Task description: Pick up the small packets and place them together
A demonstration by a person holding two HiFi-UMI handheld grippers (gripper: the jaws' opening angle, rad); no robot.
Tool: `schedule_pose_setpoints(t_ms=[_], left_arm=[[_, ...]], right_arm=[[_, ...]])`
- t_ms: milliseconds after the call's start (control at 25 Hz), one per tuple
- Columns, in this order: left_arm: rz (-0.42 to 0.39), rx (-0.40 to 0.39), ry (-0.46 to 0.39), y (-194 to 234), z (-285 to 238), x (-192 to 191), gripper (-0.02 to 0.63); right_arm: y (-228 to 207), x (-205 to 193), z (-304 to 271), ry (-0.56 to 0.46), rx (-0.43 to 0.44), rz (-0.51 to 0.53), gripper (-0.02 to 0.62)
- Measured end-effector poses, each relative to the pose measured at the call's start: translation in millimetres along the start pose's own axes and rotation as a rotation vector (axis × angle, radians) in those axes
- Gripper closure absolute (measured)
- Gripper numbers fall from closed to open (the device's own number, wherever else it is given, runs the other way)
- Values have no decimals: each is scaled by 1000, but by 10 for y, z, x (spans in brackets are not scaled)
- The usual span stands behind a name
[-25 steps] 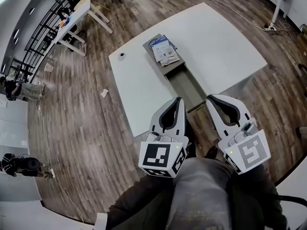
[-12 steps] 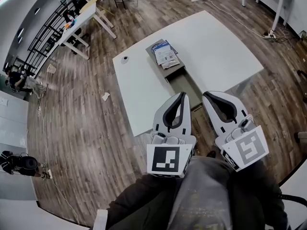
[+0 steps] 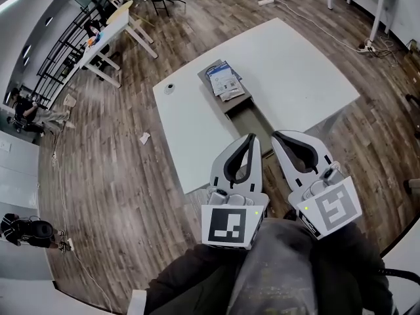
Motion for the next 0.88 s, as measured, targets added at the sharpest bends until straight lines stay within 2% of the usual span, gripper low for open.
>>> schedule_pose_setpoints(t_ms=[880], left_arm=[[21,2,50,32,-140,-79,603]], right_arm=[[-98,-15,-117,-1,18,-15,589]])
Point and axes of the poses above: the fingertips, and each gripper's own axes: z backward along the fingers, y to its left, x out of its top, the point moved 3 cm from there along z, backward along the fingers, and after that the axes turned 1 degree about x, right-handed, at the moved point
